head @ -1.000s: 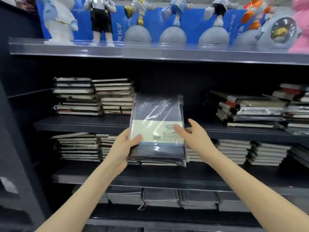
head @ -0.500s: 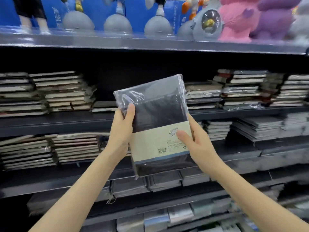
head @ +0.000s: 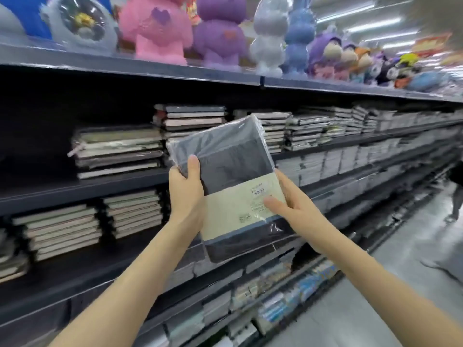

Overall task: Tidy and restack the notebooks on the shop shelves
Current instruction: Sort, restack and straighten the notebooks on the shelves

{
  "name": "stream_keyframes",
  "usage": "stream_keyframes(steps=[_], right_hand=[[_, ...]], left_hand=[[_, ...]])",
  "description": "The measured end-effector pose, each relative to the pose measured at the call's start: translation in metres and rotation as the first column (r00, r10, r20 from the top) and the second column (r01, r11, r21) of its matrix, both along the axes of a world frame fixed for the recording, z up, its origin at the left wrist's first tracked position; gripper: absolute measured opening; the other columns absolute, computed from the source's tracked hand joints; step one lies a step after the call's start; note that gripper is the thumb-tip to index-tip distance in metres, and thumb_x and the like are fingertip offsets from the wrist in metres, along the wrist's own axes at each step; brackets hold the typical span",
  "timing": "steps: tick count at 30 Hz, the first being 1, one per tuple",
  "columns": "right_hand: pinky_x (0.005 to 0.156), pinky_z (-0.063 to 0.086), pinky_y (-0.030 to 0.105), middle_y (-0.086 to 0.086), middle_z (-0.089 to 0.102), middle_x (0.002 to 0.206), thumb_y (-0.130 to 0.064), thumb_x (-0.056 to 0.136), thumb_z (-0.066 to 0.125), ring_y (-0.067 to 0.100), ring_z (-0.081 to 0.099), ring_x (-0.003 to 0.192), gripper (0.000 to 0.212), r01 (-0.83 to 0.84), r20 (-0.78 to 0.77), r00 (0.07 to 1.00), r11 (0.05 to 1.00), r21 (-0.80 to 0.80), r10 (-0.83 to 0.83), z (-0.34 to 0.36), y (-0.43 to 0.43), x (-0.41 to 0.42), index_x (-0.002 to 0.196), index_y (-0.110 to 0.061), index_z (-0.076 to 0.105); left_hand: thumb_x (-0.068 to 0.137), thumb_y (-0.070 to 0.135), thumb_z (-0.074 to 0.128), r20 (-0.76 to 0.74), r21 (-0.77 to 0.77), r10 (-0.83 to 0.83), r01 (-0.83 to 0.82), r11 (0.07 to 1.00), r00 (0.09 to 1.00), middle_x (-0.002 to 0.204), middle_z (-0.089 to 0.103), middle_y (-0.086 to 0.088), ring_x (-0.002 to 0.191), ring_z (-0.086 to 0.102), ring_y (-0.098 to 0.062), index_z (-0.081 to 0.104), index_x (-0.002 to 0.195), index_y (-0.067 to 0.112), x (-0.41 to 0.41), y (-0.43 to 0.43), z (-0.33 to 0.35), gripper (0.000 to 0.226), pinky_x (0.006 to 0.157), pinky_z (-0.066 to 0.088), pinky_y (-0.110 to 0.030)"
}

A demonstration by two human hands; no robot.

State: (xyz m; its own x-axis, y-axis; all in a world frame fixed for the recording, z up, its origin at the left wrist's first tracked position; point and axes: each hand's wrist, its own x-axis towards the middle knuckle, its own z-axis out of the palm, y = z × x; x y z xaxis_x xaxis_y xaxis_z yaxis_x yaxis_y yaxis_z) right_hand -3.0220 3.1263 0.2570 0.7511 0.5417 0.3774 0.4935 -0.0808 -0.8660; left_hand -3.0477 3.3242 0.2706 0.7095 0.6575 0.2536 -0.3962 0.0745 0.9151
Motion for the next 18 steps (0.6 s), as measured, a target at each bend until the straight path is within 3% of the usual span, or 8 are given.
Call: stream_keyframes(steps=[4,6,9,14,18], right_hand=[[0.074,0.05,0.012,-0.027,0.065,0.113,-0.022,0.096,0.053,-0.007,0.06,0.104,0.031,0.048,-0.08,0.996,0.998,0.05,-0.044,-0.008,-0.057,0.044,0.122,-0.04,0.052],[0.071,0.05,0.013,-0.021,0.068,0.111,-0.02,0.097,0.052,0.0,0.063,0.102,0.028,0.091,-0.123,0.989,0.991,0.094,-0.079,-0.011,-0.076,0.07,0.118,-0.038,0.056],[0.055,0.049,0.015,-0.011,0.07,0.111,-0.018,0.097,0.052,0.008,0.067,0.09,0.029,0.129,-0.214,0.972,0.98,0.151,-0.095,-0.011,-0.102,0.115,0.119,-0.035,0.058],[0.058,0.051,0.017,-0.009,0.072,0.109,-0.017,0.096,0.052,0.01,0.068,0.093,0.026,0.17,-0.304,0.948,0.959,0.227,-0.096,-0.016,-0.145,0.202,0.117,-0.028,0.062],[0.067,0.052,0.019,-0.005,0.073,0.106,-0.016,0.096,0.051,0.012,0.067,0.096,0.023,0.186,-0.362,0.929,0.937,0.294,-0.071,-0.016,-0.176,0.268,0.111,-0.024,0.065]], left_hand=[[0.095,0.046,0.047,-0.059,-0.075,0.008,-0.012,0.997,0.998,0.111,0.061,-0.004,0.101,0.061,-0.021,0.052,0.115,0.011,0.055,-0.045,0.002,0.041,0.09,0.051,-0.043],[0.093,0.049,0.048,-0.093,-0.054,-0.006,0.001,0.999,0.996,0.113,0.062,-0.008,0.102,0.061,-0.026,0.051,0.117,0.009,0.084,-0.062,0.001,0.047,0.089,0.051,-0.047],[0.094,0.045,0.047,-0.126,0.01,-0.045,0.046,0.999,0.991,0.115,0.06,-0.006,0.103,0.06,-0.025,0.045,0.12,0.011,0.126,-0.088,0.007,0.043,0.09,0.051,-0.047],[0.093,0.024,0.056,-0.166,0.146,-0.148,0.173,0.974,0.975,0.117,0.056,-0.004,0.107,0.057,-0.023,0.041,0.125,0.011,0.196,-0.129,0.017,0.038,0.093,0.049,-0.044],[0.088,0.02,0.061,-0.171,0.299,-0.136,0.183,0.937,0.976,0.109,0.062,-0.004,0.091,0.062,-0.019,0.049,0.112,0.014,0.252,-0.16,0.031,0.028,0.062,0.048,-0.03]])
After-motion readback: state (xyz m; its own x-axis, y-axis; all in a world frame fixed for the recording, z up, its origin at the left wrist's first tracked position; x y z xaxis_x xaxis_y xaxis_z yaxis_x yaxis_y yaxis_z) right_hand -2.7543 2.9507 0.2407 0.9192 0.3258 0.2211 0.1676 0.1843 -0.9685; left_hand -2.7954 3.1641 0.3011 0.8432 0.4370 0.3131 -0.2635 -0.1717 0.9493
